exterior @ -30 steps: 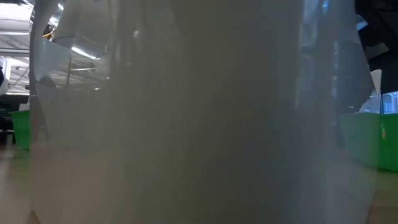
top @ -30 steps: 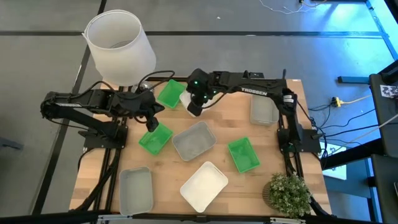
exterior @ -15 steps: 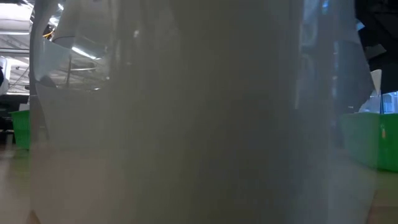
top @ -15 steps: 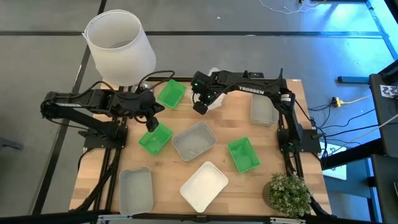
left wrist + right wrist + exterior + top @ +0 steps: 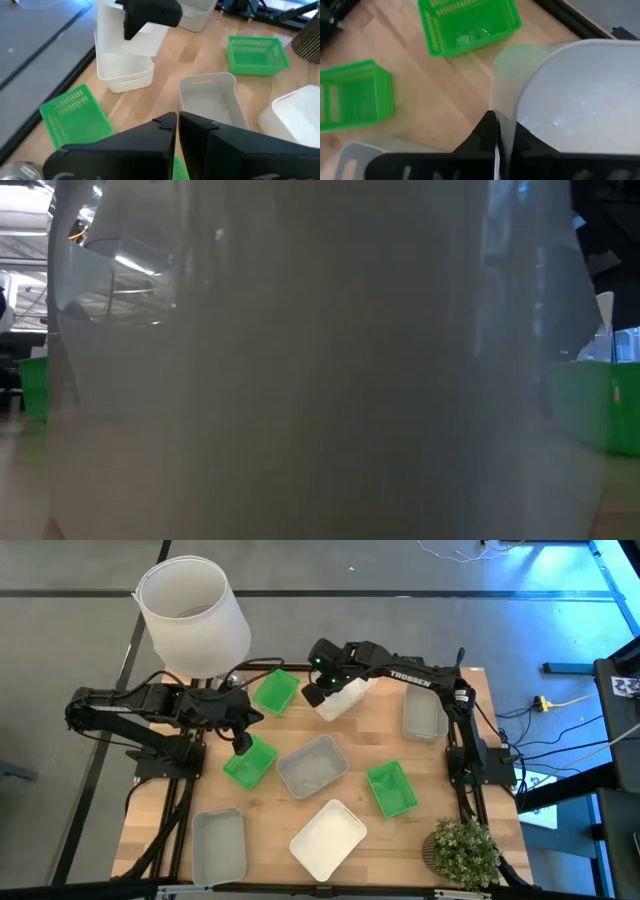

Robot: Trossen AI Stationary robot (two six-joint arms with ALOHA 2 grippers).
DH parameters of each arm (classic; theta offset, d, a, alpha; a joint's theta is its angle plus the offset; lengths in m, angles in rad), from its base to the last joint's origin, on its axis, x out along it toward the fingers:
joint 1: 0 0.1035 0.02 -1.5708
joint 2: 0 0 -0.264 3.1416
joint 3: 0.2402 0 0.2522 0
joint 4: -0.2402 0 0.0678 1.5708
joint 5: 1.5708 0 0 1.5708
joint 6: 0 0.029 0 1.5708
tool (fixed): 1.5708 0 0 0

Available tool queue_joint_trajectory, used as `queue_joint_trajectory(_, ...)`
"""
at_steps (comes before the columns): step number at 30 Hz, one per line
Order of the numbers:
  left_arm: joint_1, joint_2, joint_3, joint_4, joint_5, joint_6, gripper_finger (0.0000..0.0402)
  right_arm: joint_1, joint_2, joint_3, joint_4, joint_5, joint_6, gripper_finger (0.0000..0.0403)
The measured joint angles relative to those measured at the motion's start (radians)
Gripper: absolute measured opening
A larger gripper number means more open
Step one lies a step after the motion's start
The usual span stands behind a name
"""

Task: Stack baskets by color
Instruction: Stack the top right white bin on the top left white bin

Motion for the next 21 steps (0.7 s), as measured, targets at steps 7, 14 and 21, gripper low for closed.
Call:
queue_joint_trajectory(7, 0.0, 0.0, 0.0, 0.001, -0.057, 0.116, 0.0011, -0.002, 0.004, -0.054, 0.04, 0.056, 0.05, 0.0)
queue_joint_trajectory(14, 0.0, 0.0, 0.0, 0.001, -0.057, 0.141, 0.0011, -0.008, 0.004, -0.113, 0.115, 0.131, -0.006, 0.0)
queue_joint_trajectory(21, 0.0, 0.0, 0.0, 0.001, -0.057, 0.141, 0.0011, -0.013, 0.005, -0.183, 0.136, 0.102, -0.011, 0.0)
